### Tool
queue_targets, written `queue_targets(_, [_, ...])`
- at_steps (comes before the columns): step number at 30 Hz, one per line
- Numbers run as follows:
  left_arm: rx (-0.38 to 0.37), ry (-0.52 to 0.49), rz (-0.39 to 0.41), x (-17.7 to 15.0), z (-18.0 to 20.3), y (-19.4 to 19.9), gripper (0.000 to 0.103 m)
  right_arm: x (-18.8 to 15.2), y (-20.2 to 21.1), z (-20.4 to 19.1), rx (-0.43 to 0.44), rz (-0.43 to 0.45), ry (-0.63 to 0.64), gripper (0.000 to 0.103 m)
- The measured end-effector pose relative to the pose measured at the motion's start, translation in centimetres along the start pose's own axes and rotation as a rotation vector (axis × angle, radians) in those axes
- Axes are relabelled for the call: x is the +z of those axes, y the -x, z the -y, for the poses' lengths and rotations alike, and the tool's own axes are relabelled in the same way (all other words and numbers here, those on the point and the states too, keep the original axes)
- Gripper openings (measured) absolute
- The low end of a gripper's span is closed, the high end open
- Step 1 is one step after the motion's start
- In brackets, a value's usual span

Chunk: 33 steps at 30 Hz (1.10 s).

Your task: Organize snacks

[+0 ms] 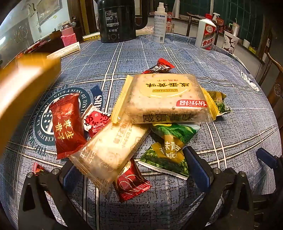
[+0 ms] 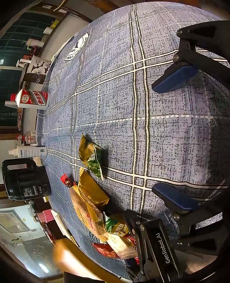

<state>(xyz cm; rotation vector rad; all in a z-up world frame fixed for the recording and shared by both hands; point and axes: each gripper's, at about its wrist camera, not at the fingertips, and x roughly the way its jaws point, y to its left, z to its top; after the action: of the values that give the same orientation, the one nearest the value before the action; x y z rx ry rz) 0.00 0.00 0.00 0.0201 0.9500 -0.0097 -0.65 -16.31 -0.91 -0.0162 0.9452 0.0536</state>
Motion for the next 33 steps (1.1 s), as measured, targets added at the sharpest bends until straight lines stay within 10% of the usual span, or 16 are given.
queue_targets(33, [0.005,0.009,0.000,-0.01,0.04,-0.01,0.103,-0.01,-0.01,-0.06,-0.001,-0.001,0.001,0.102])
